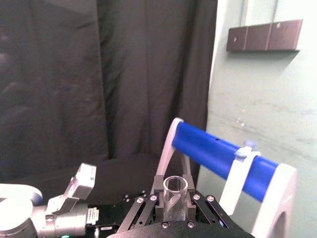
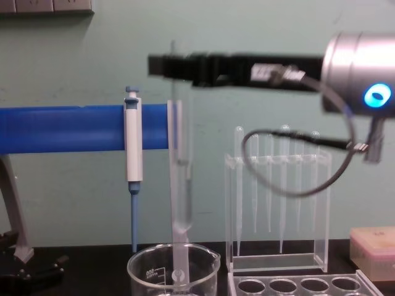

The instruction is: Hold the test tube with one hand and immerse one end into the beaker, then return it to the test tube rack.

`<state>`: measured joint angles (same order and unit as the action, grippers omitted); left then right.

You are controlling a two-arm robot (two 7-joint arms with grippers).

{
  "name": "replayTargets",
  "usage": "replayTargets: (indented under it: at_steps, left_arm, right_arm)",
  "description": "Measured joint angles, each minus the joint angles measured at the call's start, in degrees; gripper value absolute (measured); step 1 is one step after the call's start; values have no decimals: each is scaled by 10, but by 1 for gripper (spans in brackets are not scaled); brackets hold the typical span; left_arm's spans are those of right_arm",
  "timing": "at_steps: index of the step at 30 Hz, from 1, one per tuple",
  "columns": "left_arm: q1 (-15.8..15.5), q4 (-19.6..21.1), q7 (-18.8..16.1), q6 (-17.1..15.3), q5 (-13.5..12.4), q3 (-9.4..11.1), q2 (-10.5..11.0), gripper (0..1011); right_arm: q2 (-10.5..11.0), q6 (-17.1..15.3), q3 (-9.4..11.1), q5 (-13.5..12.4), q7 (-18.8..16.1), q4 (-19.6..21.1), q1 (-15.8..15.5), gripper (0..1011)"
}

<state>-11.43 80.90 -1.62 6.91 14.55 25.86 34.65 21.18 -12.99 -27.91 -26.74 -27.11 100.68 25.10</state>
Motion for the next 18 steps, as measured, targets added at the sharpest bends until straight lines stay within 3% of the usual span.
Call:
replayTargets:
  at_steps: [5,11,18]
  left_arm:
    - [0,0,0,0,0,0,0,1000]
    - [0,0,0,0,0,0,0,1000]
    - [0,0,0,0,0,0,0,1000]
  right_arm:
    - [29,-22,22,-16,13,37,-4,224]
    - [85,-42,62,-28,41,83,-40,224]
    - [110,-39,80,-39,62,94,-77,224]
